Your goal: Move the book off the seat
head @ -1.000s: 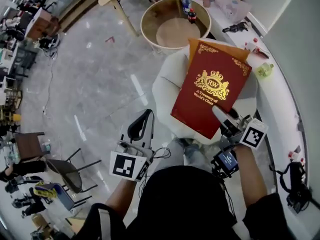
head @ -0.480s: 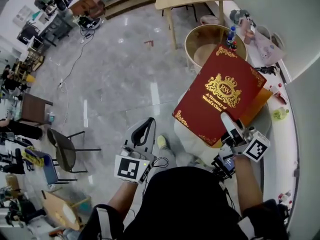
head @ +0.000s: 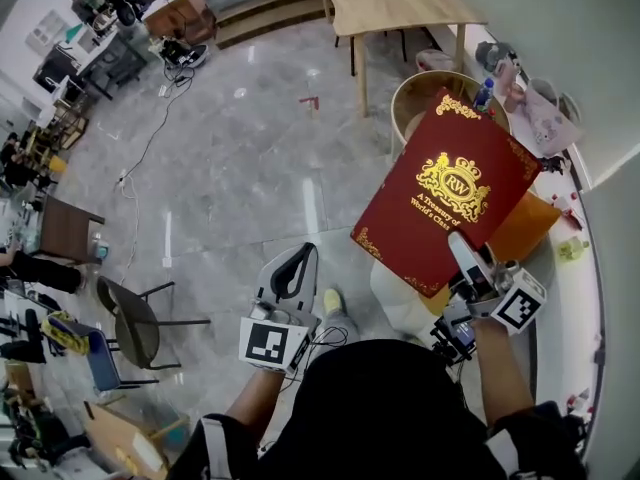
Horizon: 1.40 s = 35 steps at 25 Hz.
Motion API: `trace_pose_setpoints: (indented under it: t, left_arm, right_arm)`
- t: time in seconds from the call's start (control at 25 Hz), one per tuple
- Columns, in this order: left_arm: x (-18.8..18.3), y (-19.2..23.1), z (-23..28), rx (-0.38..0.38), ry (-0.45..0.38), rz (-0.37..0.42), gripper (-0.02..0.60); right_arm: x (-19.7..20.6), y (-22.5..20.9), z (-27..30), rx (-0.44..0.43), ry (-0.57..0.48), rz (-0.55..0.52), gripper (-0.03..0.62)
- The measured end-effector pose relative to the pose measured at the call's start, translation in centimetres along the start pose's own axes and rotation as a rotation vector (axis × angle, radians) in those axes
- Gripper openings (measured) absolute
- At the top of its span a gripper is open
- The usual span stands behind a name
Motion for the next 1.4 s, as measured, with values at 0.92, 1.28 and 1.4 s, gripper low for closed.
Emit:
trace_pose_setpoints:
  t: [0.92, 1.28, 1.4]
  left_arm:
    - [0.1, 19.3, 5.9, 0.189, -0.062, 0.004, 0.012]
    - [-0.6, 22.0, 13.9, 0.233, -0.049, 0.033, 0.012]
    - [-1.7, 23.0, 19.0, 0.264, -0.035, 0.038, 0.012]
  right_arm:
    - [2.7, -0.2, 16.0, 0.175, -0.207, -0.162, 0.253]
    - [-1.8, -5.9, 19.3, 0.176, -0.261, -0.170, 0.253]
    - [-4.7, -8.8, 20.6, 0.215, -0.281, -0.182, 0.253]
Point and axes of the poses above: the fingertips, and each gripper's own axes: z forward along the fingers, y to its left, x out of its underside, the point moved 4 cm from there along -z, backward along the fingers, and after that the axes turned 5 degrees about y, right-handed, at the moved point
